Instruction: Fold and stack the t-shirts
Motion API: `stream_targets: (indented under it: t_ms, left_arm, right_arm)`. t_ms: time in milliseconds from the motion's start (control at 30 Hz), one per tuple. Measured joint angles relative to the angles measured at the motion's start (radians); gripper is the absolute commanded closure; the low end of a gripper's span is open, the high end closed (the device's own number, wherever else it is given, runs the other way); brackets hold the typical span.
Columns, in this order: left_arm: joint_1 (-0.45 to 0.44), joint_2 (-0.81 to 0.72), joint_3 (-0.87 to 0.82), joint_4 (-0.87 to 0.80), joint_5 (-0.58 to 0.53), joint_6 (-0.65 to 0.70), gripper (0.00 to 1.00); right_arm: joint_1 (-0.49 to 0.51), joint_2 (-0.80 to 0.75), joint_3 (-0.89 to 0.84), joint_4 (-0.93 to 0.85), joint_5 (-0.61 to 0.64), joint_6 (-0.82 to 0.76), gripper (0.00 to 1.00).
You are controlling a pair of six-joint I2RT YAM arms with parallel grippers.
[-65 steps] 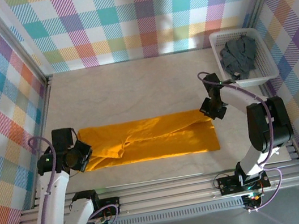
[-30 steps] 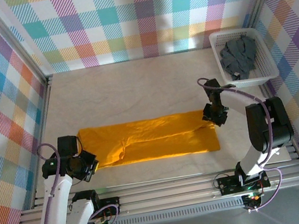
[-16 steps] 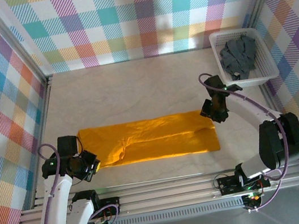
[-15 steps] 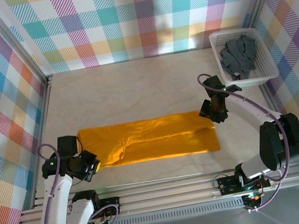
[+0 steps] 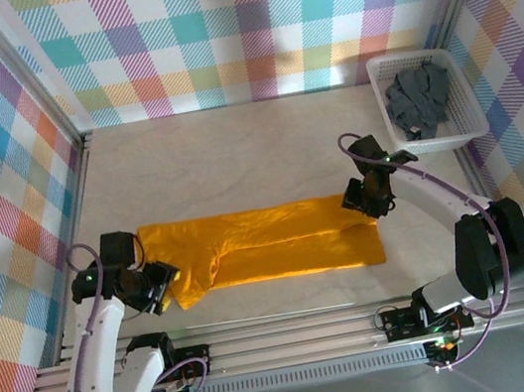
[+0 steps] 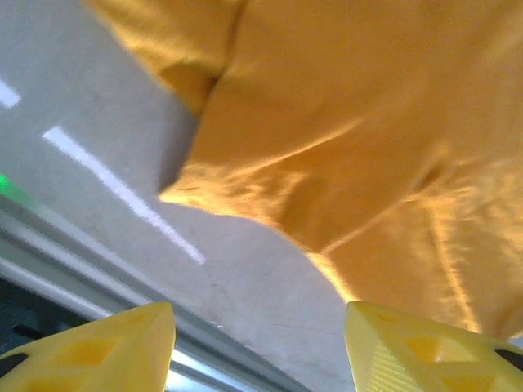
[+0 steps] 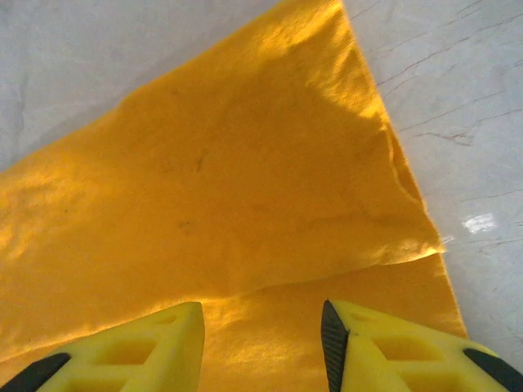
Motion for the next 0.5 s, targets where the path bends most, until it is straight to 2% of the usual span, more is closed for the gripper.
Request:
stream_targets:
  t_ms: [100, 300, 500]
  left_arm:
    - [0.0, 0.15, 0.127, 0.034, -0.024, 0.024, 0.59]
    - [0.025, 0.507, 0.233, 0.169, -0.086, 0.06, 0.63]
    - [0.042, 0.782, 0.316, 0.261, -0.105, 0.077, 0.68]
  right_arm:
    - [0.005, 0.008, 0.0, 0.006, -0.003, 0.0, 0.58]
    - [-0.013, 0.113, 0.002, 0.028, -0.002, -0.002, 0.61]
    - [-0.06, 0.272, 0.054, 0.033, -0.003, -0.003, 0.63]
